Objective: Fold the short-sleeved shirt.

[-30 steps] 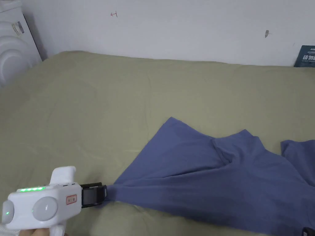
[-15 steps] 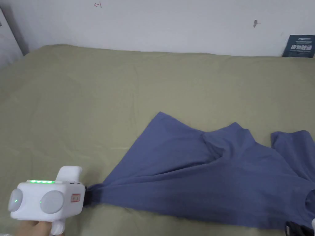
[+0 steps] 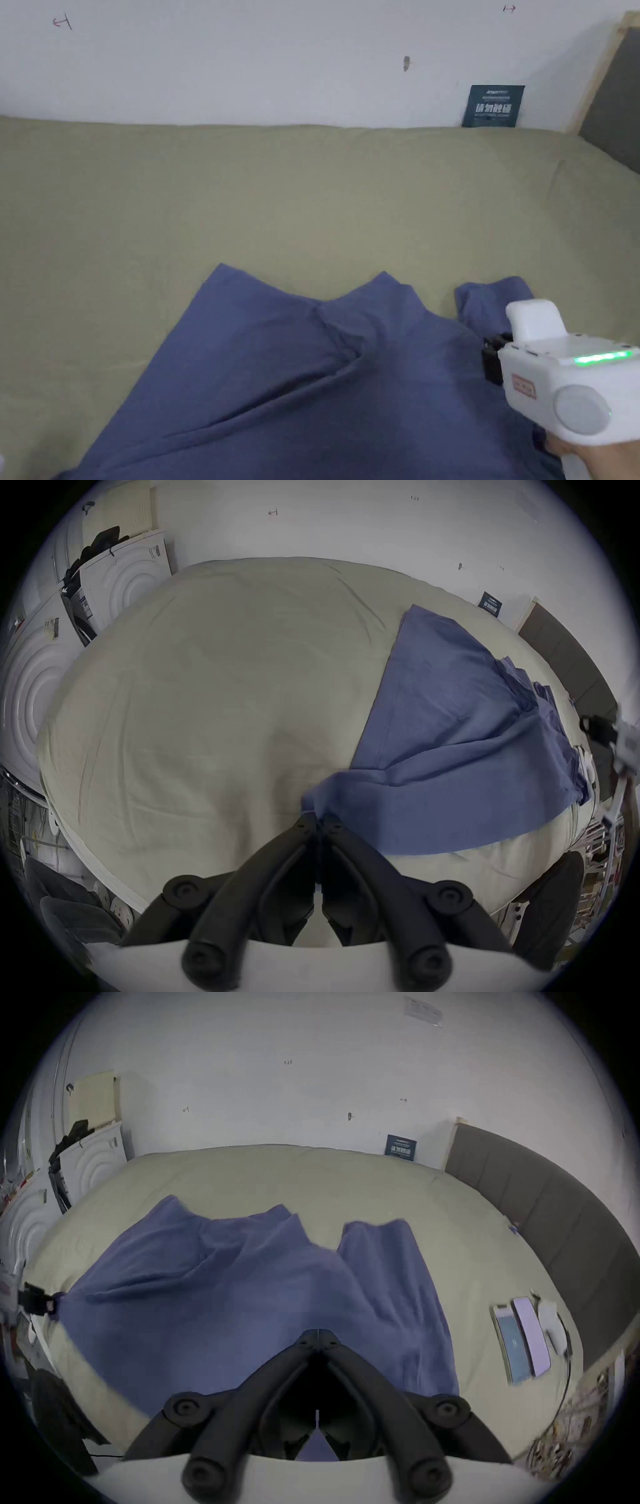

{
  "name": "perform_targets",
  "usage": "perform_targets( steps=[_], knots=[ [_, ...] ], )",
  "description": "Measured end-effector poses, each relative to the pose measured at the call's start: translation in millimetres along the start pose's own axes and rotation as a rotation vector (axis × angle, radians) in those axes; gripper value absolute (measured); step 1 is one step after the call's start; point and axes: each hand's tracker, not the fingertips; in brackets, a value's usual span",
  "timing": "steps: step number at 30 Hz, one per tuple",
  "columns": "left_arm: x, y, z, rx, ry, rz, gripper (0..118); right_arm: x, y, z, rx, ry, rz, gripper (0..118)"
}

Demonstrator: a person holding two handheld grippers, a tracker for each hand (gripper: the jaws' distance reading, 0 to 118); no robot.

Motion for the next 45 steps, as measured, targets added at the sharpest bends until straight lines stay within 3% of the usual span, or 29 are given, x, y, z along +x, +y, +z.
perform_targets(
  steps=[4, 5, 7, 8, 11, 16, 17, 18, 19, 21, 23, 29, 35, 39, 45],
  knots=[
    [3, 5, -2, -0.008, -0.003, -0.003, 2, 9, 41, -62, -0.109, 0.079, 0.053, 4],
    [2, 8, -4, -0.013, -0.004, -0.002, 2, 10, 48, -77, -0.147, 0.091, 0.075, 28],
    [3, 8, -5, -0.015, -0.006, -0.001, 2, 8, 53, -106, -0.202, 0.042, 0.1, 110],
    [3, 9, -6, -0.016, -0.007, 0.003, 2, 11, 51, -119, -0.217, 0.054, 0.113, 115],
    [3, 10, -10, -0.017, -0.008, 0.008, 2, 4, 50, -144, -0.231, 0.031, 0.134, 96],
    [4, 10, -13, -0.018, -0.004, 0.016, 2, -7, 37, -163, -0.262, 0.02, 0.177, 94],
    [-4, 9, -18, -0.018, -0.005, 0.018, 2, -5, 41, -160, -0.279, 0.026, 0.154, 80],
    [-6, 9, -19, -0.019, -0.006, 0.017, 2, -3, 45, -154, -0.288, 0.059, 0.13, 54],
    [-6, 9, -20, -0.02, -0.006, 0.022, 2, -4, 47, -145, -0.271, 0.103, 0.123, 0],
    [-7, 10, -20, -0.022, -0.006, 0.022, 2, -9, 49, -122, -0.21, -0.003, 0.172, 0],
    [-7, 11, -16, -0.024, -0.003, 0.019, 2, -5, 55, -104, -0.206, 0.062, 0.15, 0],
    [-4, 30, 28, 0.091, -0.034, 0.066, 2, 11, 80, -14, -0.046, 0.09, 0.127, 0],
    [21, 78, 85, 0.264, -0.049, 0.007, 2, 20, 117, 89, 0.088, 0.089, 0.153, 0],
    [28, 110, 124, 0.379, -0.033, 0.023, 2, 31, 142, 127, 0.156, 0.043, 0.193, 0],
    [27, 163, 173, 0.462, -0.019, 0.023, 2, 46, 166, 174, 0.26, -0.037, 0.175, 0]
  ],
)
